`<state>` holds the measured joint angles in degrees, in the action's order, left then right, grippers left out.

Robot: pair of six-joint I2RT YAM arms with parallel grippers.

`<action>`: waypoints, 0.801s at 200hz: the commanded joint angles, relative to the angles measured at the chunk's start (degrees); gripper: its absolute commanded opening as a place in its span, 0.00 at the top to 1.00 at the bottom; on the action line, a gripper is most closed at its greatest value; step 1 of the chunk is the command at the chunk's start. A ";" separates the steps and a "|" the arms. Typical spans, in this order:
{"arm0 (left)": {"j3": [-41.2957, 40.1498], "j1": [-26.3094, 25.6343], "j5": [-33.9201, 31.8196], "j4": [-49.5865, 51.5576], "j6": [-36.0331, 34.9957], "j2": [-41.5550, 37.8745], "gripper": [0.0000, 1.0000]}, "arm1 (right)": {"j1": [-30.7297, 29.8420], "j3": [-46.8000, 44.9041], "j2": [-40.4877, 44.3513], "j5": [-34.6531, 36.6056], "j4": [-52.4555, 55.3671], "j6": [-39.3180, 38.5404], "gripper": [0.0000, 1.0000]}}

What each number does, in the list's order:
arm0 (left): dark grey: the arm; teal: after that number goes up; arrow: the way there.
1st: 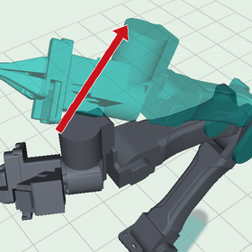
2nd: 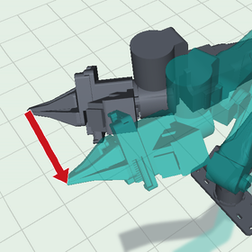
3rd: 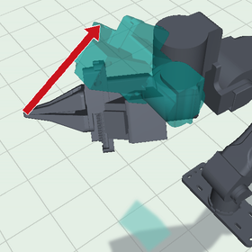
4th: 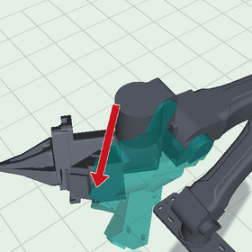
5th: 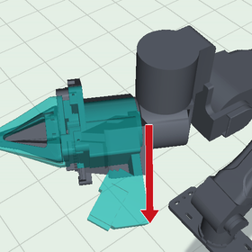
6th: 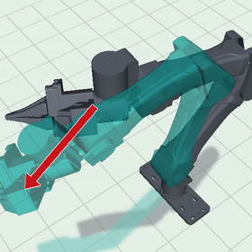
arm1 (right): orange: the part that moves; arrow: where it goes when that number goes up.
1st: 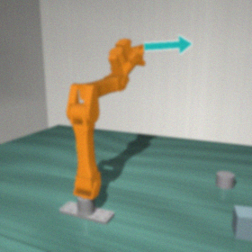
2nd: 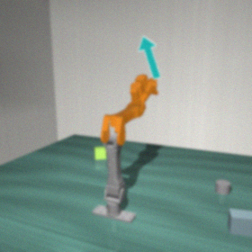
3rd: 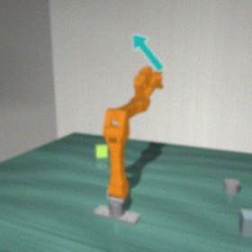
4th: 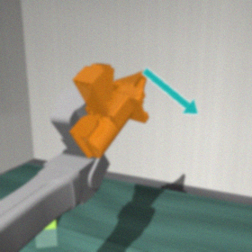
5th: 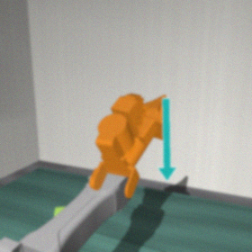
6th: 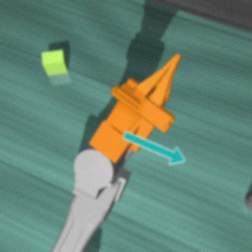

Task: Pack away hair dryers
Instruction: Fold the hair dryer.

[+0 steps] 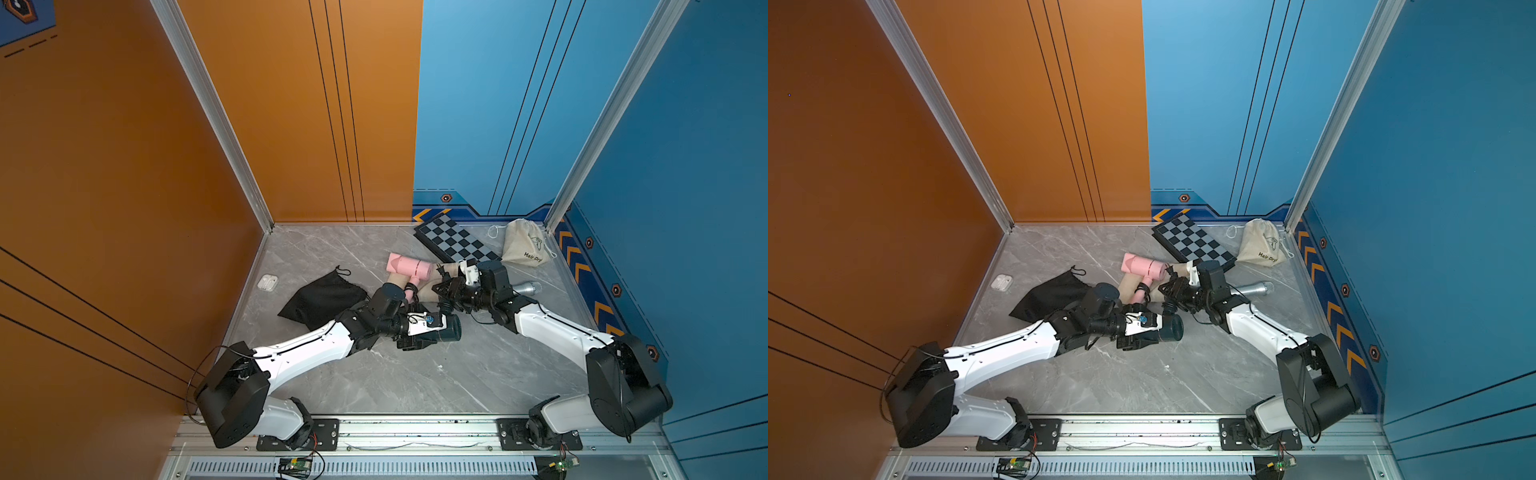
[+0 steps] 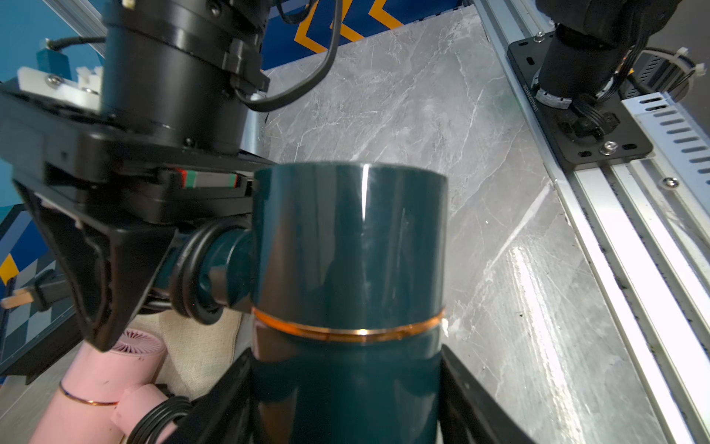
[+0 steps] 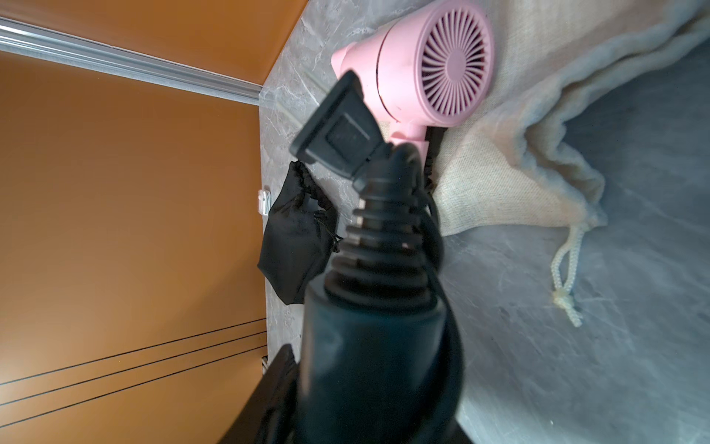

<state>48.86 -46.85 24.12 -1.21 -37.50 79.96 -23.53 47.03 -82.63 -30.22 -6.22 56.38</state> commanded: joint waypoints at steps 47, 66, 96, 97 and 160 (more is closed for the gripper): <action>-0.30 -2.89 -18.05 -13.19 -8.64 3.43 0.10 | 1.38 3.64 1.59 3.23 3.27 11.84 0.88; 0.66 -4.11 -23.37 -15.36 -8.62 5.61 0.06 | 1.38 4.74 1.68 3.36 3.09 14.83 0.88; 1.33 -5.10 -26.90 -18.53 -9.26 8.12 0.06 | 1.16 6.21 1.59 3.86 4.68 18.21 0.93; 1.28 -5.10 -27.00 -18.59 -9.31 8.20 0.07 | 1.23 6.27 1.59 3.90 4.70 18.31 0.93; 0.09 -6.32 -28.54 -23.99 -10.08 8.11 0.09 | 1.55 7.07 1.95 4.55 6.50 19.55 0.92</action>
<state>48.97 -52.21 -3.33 -22.04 -46.76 87.50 -21.04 51.40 -82.61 -21.78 0.60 72.31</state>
